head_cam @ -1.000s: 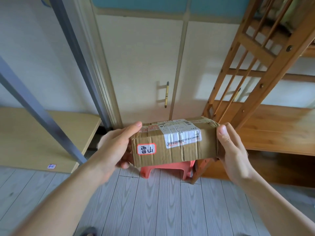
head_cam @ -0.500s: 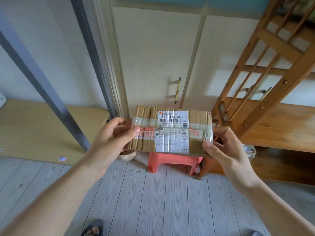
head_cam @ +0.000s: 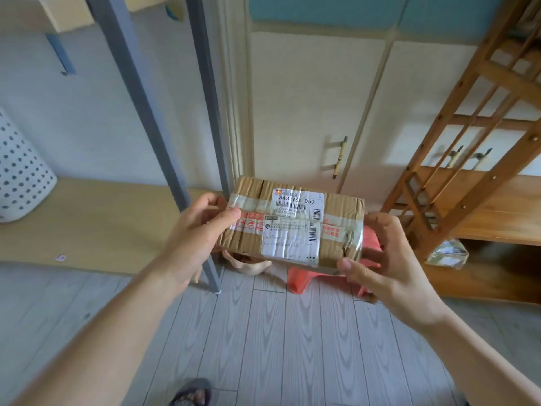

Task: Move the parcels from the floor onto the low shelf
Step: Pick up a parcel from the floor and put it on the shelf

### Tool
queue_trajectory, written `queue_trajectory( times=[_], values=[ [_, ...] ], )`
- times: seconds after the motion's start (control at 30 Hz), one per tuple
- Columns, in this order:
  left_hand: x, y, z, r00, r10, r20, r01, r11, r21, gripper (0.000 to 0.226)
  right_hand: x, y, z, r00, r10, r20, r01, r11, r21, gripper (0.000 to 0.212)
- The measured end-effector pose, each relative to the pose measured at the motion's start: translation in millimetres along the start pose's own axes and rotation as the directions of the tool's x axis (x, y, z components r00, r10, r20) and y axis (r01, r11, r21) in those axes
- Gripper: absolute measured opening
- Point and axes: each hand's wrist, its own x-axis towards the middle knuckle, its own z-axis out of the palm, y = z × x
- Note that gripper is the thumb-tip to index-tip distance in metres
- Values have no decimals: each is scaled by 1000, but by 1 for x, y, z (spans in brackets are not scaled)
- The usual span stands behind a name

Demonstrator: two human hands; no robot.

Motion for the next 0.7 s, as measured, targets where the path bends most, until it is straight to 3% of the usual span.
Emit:
queue_trajectory(
  times=[0.2, 0.37, 0.5, 0.6, 0.7],
  values=[
    [-34, -13, -111, 968, -34, -249, 22, 998, -51, 8, 27, -42, 107, 978, -27, 206, 51, 993, -111, 81],
    [-44, -21, -176, 901, -24, -432, -16, 996, -87, 6, 57, -49, 194, 964, -55, 262, 142, 934, -328, 126],
    [-42, -30, -220, 854, -43, -518, 35, 999, -27, 4, 82, -53, 256, 960, -67, 270, 193, 861, -471, 121],
    [-42, -37, -250, 831, -22, -556, 170, 962, 215, 30, 111, -44, 305, 954, -16, 299, 175, 840, -513, 120],
    [-49, -46, -266, 917, -98, -386, 310, 785, 537, 46, 147, -19, 358, 939, 90, 331, 109, 836, -538, 120]
  ],
)
